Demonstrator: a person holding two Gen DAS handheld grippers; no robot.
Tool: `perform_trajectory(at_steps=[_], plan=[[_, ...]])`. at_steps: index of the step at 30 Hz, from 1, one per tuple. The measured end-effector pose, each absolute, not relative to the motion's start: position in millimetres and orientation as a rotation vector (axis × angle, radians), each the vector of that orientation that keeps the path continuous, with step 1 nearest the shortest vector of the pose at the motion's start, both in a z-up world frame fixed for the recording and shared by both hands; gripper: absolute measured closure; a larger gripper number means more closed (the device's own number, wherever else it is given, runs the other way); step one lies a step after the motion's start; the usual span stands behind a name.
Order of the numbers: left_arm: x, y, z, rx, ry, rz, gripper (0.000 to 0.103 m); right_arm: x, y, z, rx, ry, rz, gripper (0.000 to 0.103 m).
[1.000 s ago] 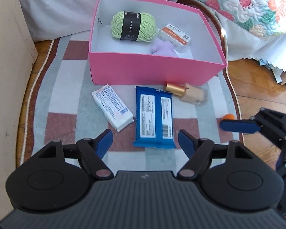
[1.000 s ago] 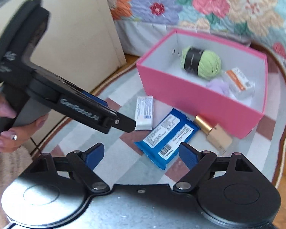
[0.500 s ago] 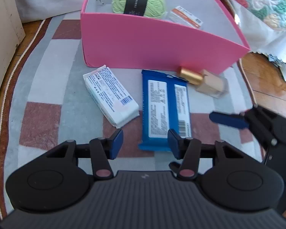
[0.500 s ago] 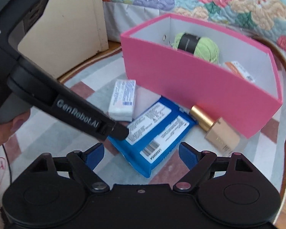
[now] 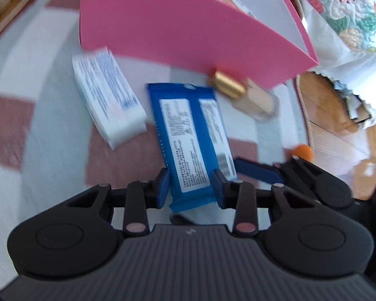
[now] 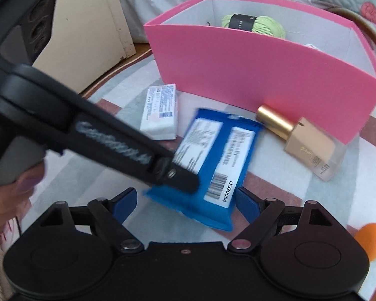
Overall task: Organize objects
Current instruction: 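Lower the left tool onto the blue wipes pack and close it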
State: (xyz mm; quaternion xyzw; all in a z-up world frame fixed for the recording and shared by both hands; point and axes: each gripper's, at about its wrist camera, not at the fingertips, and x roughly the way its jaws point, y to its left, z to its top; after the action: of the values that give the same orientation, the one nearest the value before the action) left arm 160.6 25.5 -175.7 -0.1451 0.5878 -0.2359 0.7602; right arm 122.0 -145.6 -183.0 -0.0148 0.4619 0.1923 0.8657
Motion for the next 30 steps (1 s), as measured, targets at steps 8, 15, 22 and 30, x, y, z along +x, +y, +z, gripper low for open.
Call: perform_trajectory(at_steps=[8, 15, 22, 30], plan=[[141, 11, -179, -0.321, 1.339, -0.493, 0.07, 108, -162, -181, -0.016, 1.022, 0.402, 0.015], [154, 23, -178, -0.312, 1.254, -0.364, 0.074, 104, -160, -189, 0.004, 1.047, 0.392, 0.015], [162, 30, -181, -0.374, 1.239, -0.363, 0.083, 112, -138, -195, -0.098, 1.072, 0.346, 0.013], [153, 27, -186, -0.428, 1.287, -0.372, 0.08, 104, -134, -192, -0.123, 1.065, 0.29, 0.034]])
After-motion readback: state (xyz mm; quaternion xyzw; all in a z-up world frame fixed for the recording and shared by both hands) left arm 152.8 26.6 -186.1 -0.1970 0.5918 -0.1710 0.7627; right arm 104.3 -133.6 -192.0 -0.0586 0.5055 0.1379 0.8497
